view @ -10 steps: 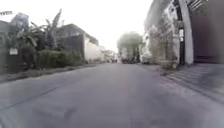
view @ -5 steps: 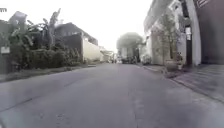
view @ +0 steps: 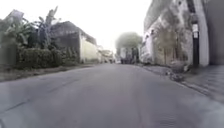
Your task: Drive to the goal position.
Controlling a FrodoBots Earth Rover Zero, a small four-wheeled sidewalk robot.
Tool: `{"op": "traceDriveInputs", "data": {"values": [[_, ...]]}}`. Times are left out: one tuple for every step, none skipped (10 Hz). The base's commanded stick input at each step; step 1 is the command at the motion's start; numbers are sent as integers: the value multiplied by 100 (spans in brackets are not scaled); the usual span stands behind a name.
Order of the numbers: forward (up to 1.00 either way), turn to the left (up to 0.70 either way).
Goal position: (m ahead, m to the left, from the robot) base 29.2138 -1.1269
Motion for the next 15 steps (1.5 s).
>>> {"op": "traceDriveInputs", "data": {"values": [[100, -22], [100, -7], [100, 4], [100, 4], [100, 4], [100, 4], [100, 4], [100, -2], [100, -33], [100, 0], [100, 4], [100, 4], [100, 4], [100, 4], [100, 4]]}}
